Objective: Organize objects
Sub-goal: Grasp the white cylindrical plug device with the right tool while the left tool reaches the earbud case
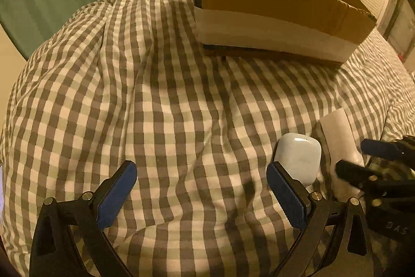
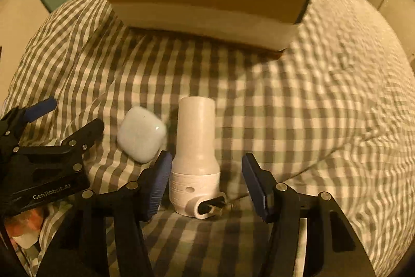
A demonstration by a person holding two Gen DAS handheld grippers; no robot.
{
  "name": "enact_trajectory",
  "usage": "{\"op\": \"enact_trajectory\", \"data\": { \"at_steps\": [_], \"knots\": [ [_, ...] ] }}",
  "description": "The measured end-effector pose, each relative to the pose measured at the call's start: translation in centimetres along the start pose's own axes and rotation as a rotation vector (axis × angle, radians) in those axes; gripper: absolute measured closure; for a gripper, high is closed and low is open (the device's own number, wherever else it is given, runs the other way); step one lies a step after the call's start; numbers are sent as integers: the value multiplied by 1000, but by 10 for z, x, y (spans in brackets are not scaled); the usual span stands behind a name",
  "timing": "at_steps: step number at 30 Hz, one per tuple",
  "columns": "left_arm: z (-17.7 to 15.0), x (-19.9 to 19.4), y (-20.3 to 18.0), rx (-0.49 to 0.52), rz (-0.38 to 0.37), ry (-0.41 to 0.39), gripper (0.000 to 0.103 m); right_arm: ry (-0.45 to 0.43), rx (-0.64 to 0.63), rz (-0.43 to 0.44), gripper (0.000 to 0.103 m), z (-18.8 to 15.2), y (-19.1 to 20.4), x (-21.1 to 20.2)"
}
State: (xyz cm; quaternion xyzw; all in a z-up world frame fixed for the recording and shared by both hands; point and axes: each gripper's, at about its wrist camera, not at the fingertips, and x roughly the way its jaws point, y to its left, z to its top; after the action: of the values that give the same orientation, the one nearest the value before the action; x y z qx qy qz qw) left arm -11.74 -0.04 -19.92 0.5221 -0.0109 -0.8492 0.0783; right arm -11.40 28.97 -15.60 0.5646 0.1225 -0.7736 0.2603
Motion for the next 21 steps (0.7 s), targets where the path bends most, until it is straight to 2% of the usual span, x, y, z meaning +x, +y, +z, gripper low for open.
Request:
{"op": "enact_trajectory", "data": {
  "at_steps": [4,7,9,14,19,21],
  "knots": [
    [-3,-3,-3,16,-5,-3,0,75,-7,24,48,0,0,13],
    [-5,-6,-4,17,-10,-1,0,55,-12,24,60,-4,1,7],
    [-4,-6,-7,28,-14,-2,0,41,-2,32,60,-6,-2,3],
    [-1,-8,-26,110,-31,-9,0,-65,82,-30,60,-17,-20,-25],
    [4,-6,-61,251,-102,-10,0,-83,130,-4,60,-22,-33,-32],
    [5,2,-73,291,-104,3,1,-89,137,-2,60,-19,-32,-31]
  ]
}}
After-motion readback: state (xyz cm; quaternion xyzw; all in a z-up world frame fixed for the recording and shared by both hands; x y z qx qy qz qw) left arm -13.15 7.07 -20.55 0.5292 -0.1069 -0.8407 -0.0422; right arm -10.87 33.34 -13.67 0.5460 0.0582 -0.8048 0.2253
